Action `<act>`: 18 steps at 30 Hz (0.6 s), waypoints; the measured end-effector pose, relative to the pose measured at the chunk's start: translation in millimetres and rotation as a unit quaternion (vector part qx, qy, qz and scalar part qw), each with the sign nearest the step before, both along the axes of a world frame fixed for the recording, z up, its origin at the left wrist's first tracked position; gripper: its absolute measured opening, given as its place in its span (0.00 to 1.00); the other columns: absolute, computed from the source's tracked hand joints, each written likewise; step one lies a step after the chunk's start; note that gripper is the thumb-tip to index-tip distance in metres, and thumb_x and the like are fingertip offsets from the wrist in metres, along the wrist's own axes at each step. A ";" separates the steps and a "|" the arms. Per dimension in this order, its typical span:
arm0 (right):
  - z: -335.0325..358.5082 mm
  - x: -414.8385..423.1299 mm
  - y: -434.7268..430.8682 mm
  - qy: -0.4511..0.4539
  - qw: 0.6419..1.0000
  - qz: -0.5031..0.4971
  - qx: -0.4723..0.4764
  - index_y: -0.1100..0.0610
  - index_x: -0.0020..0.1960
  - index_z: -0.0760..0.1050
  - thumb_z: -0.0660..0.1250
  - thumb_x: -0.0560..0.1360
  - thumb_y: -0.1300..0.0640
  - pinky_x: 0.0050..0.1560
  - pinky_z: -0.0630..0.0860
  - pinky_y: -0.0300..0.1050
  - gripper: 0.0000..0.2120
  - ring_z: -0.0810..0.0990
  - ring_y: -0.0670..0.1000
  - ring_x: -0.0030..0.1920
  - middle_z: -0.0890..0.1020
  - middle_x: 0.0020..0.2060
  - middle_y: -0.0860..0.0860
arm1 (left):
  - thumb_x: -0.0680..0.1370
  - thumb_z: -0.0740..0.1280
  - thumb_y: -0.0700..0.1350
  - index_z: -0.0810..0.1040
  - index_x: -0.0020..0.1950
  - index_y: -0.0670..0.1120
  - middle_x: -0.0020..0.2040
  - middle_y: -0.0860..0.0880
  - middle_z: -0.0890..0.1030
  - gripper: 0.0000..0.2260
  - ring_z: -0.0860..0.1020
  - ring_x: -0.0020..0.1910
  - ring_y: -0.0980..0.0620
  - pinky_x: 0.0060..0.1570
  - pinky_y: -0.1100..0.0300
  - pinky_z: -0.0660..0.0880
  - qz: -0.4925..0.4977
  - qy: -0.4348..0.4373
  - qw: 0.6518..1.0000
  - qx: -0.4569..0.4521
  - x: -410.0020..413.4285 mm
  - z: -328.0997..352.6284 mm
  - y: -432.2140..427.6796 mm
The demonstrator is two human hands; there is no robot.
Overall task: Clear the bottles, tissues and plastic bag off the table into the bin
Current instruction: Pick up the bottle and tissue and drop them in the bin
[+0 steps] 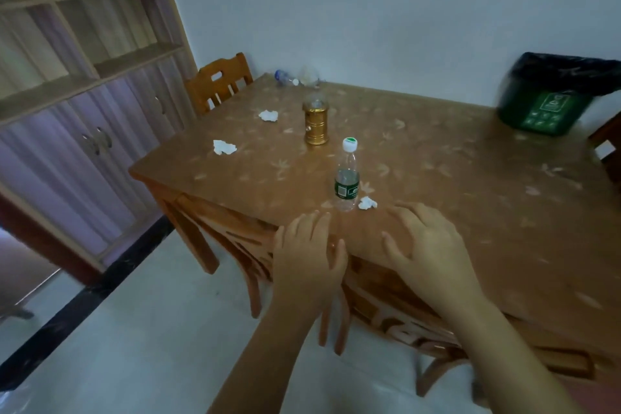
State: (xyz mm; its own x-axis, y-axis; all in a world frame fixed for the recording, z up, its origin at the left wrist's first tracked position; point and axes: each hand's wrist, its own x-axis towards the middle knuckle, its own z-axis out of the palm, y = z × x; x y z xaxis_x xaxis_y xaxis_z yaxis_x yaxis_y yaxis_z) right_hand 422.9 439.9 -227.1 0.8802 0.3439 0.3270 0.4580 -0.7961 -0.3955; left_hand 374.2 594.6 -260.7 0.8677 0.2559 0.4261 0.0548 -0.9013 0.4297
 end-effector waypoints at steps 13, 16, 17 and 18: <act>-61.3 182.5 15.2 0.042 0.999 0.004 -0.010 0.58 0.60 0.73 0.67 0.71 0.56 0.59 0.69 0.59 0.18 0.73 0.58 0.58 0.77 0.58 0.56 | 0.74 0.65 0.53 0.65 0.69 0.49 0.68 0.47 0.70 0.25 0.65 0.67 0.50 0.66 0.49 0.63 0.037 0.052 0.979 -0.191 178.7 -40.8 26.6; -82.1 206.9 17.9 0.052 0.998 0.015 -0.015 0.59 0.57 0.75 0.68 0.70 0.56 0.55 0.70 0.57 0.16 0.75 0.60 0.54 0.79 0.55 0.57 | 0.73 0.67 0.54 0.63 0.69 0.51 0.69 0.49 0.69 0.27 0.64 0.67 0.52 0.65 0.52 0.63 0.046 0.047 0.972 -0.226 204.5 -49.8 28.8; -89.4 213.6 18.2 0.058 0.998 0.018 -0.017 0.59 0.56 0.75 0.68 0.70 0.56 0.54 0.70 0.56 0.16 0.76 0.60 0.54 0.79 0.54 0.57 | 0.72 0.67 0.55 0.63 0.69 0.51 0.69 0.50 0.68 0.28 0.64 0.67 0.53 0.64 0.53 0.63 0.045 0.048 0.969 -0.237 211.5 -52.4 29.5; -96.6 219.7 17.9 0.064 0.998 0.019 -0.017 0.59 0.56 0.75 0.68 0.70 0.56 0.54 0.70 0.55 0.15 0.76 0.60 0.53 0.79 0.54 0.57 | 0.71 0.67 0.56 0.63 0.69 0.52 0.69 0.51 0.68 0.29 0.64 0.67 0.54 0.64 0.55 0.62 0.042 0.052 0.967 -0.247 217.9 -54.8 29.7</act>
